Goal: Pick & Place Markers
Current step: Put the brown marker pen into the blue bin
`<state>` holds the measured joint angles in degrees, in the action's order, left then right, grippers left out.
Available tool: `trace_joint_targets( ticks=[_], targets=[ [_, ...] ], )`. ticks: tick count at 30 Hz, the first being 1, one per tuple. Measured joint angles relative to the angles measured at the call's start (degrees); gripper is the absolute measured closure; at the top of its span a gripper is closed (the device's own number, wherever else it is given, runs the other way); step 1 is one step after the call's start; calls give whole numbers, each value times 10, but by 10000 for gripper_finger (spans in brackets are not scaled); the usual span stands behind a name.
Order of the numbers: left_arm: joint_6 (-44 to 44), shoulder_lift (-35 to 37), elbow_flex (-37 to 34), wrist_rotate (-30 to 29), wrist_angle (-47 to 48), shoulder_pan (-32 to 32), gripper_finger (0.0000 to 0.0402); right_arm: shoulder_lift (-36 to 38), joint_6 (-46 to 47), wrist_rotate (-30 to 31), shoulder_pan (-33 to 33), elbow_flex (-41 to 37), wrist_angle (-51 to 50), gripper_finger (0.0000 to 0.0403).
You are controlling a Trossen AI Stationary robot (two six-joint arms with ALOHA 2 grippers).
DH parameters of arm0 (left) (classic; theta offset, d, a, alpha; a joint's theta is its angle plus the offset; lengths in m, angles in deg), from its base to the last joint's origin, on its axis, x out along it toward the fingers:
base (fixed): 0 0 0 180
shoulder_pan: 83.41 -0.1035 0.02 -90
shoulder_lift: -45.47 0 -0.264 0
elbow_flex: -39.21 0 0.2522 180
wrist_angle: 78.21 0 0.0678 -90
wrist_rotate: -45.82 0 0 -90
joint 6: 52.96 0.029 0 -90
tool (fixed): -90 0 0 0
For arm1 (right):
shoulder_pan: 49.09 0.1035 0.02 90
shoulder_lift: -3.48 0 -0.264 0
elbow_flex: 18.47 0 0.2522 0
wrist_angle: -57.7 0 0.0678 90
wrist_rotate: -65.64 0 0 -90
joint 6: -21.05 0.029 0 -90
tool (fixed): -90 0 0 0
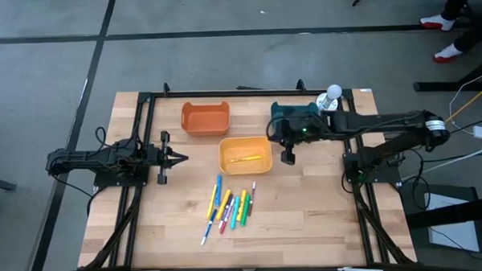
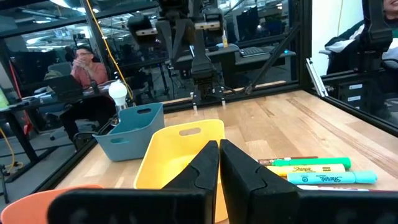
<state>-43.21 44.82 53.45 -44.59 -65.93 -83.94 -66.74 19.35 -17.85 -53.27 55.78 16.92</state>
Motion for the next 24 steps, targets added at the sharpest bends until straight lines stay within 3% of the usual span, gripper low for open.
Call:
trace_joint_targets(
  ticks=[10,24],
  targets=[
    [0,0,0,0,0,0,389,26,-1,0,2,0,6,403],
    [0,0,0,0,0,0,389,29,-35,-18,61,0,7,403]
  ],
)
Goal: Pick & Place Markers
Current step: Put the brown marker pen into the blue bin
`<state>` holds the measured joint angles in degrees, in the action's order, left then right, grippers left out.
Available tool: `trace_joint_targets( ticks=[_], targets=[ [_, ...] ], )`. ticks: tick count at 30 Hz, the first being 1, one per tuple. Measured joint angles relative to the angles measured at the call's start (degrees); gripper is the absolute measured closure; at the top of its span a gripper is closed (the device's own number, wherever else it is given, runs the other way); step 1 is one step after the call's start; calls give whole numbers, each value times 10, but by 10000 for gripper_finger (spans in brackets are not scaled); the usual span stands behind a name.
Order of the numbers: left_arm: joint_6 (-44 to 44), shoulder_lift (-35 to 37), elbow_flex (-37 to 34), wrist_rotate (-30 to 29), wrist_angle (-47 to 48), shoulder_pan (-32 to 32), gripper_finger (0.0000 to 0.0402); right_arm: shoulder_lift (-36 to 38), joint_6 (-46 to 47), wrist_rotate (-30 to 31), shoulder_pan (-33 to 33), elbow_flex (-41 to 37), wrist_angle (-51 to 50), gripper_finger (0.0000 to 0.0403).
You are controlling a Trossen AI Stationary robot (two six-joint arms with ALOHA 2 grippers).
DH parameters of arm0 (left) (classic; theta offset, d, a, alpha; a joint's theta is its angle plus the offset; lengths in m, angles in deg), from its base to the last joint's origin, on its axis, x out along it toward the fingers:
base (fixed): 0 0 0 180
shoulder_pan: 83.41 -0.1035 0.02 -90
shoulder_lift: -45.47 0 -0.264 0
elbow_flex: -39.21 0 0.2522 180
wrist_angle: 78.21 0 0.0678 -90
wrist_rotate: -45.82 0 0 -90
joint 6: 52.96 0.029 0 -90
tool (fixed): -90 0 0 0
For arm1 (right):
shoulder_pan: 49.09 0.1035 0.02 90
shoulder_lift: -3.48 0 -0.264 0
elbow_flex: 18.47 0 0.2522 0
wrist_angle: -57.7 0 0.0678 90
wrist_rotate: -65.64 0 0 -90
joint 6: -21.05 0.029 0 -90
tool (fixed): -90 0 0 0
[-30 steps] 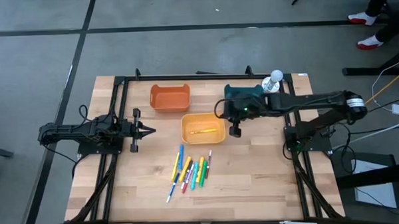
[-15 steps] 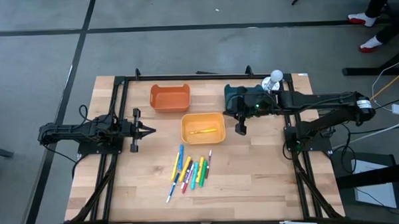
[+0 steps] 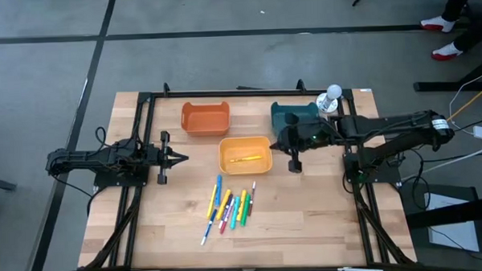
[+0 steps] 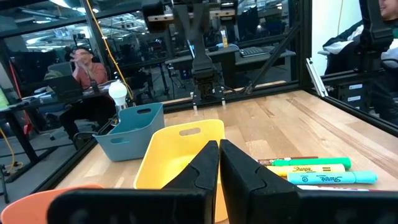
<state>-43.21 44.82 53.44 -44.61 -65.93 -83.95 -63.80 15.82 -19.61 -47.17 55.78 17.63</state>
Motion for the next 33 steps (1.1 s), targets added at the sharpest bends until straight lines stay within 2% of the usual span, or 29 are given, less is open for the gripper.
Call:
trace_joint_targets(
  ticks=[6,16,22,28,33],
  targets=[
    [0,0,0,0,0,0,393,-5,-85,-74,31,0,4,403],
    [0,0,0,0,0,0,389,-20,-209,-139,62,0,15,403],
    [0,0,0,0,0,0,393,-55,-239,-140,70,16,7,403],
    [0,0,0,0,0,0,389,-98,-240,-180,69,61,4,403],
    [0,0,0,0,0,0,392,-130,-247,-185,69,92,-16,403]
  ],
)
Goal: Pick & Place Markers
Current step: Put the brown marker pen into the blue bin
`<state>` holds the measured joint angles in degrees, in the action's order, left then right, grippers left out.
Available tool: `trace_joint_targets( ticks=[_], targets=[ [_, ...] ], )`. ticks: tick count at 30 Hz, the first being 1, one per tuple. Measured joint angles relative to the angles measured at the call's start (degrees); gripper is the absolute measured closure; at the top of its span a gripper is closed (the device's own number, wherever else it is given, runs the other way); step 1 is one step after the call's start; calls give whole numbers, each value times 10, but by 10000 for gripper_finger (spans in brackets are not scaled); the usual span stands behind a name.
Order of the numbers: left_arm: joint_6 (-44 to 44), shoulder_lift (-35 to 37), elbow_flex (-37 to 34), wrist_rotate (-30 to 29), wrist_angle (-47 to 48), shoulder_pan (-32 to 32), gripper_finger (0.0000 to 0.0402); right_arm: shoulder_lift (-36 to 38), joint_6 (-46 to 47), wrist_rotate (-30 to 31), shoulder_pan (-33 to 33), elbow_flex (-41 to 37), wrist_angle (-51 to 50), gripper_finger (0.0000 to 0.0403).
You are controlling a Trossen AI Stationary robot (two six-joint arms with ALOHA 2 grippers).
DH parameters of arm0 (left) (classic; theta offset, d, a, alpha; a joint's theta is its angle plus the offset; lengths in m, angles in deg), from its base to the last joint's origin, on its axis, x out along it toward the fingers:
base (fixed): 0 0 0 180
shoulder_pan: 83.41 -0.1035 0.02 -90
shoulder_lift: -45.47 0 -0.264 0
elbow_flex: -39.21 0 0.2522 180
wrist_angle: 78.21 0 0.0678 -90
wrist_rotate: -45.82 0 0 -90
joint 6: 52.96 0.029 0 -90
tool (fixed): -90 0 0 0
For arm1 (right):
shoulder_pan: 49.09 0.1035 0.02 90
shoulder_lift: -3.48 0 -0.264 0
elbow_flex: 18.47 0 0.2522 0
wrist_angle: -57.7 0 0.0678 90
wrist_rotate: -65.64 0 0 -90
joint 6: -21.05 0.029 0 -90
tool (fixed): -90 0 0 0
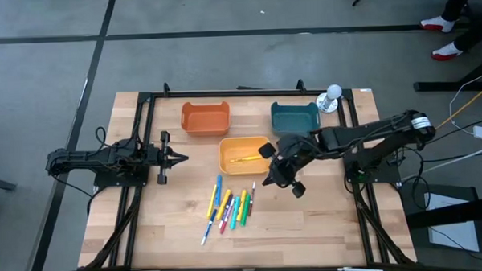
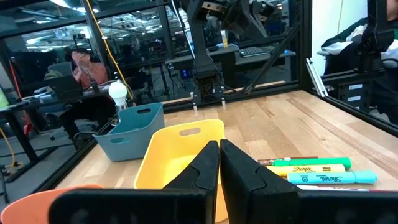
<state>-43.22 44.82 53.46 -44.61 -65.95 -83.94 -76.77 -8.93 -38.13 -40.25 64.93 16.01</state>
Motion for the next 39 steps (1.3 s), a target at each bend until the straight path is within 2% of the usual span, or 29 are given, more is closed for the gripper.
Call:
trace_joint_targets(
  ticks=[8,21,31,39],
  targets=[
    [0,0,0,0,0,0,389,-54,-82,0,0,52,-109,403],
    [0,0,0,0,0,0,389,-117,-94,2,29,91,-113,395],
    [0,0,0,0,0,0,393,-160,-94,7,50,91,-118,321],
    [0,0,0,0,0,0,390,-189,-103,55,56,91,-126,253]
  ],
)
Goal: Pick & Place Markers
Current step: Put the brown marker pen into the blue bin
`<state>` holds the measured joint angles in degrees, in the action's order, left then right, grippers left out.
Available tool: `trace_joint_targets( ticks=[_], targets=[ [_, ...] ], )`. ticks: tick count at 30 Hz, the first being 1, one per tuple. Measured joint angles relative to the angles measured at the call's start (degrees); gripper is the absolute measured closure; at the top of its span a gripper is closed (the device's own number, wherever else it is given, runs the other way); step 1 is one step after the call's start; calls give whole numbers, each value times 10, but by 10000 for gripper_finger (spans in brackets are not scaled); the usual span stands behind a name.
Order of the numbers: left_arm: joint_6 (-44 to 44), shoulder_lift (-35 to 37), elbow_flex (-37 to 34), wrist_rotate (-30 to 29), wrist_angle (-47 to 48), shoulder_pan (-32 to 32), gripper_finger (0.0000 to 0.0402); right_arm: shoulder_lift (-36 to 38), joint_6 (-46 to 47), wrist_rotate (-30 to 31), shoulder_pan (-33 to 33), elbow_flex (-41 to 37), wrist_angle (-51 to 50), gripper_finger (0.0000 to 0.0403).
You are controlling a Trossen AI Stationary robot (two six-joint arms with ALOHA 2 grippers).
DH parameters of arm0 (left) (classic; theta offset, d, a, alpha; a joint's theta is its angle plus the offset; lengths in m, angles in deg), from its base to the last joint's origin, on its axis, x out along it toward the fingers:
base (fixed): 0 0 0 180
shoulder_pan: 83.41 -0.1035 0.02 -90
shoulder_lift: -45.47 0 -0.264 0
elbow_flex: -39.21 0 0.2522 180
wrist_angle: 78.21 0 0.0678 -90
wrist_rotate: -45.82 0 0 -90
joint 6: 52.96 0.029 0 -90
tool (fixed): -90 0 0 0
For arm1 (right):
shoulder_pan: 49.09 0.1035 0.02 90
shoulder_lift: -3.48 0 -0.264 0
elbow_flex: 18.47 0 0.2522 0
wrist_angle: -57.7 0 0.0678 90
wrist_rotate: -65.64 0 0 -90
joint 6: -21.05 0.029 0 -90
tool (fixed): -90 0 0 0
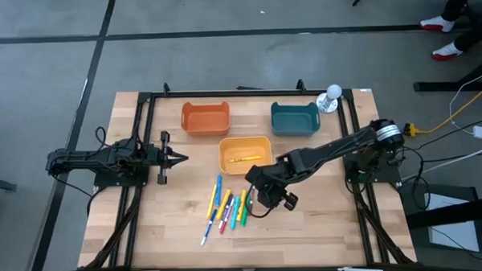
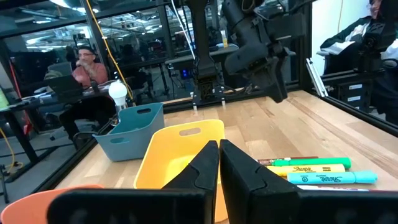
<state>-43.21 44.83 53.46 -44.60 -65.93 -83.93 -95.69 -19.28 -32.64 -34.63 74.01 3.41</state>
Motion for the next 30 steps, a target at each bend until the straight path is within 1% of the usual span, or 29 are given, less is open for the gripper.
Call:
trace_joint_targets(
  ticks=[4,8,15,18,30],
  targets=[
    [0,0,0,0,0,0,393,-7,-31,22,0,0,-10,233],
    [0,0,0,0,0,0,391,-7,-53,31,1,4,-19,225],
    [0,0,0,0,0,0,391,-7,-54,32,1,40,-26,224],
    [0,0,0,0,0,0,393,-8,-54,32,0,42,-25,224],
    [0,0,0,0,0,0,392,-58,-68,36,-9,42,-34,224]
  ],
)
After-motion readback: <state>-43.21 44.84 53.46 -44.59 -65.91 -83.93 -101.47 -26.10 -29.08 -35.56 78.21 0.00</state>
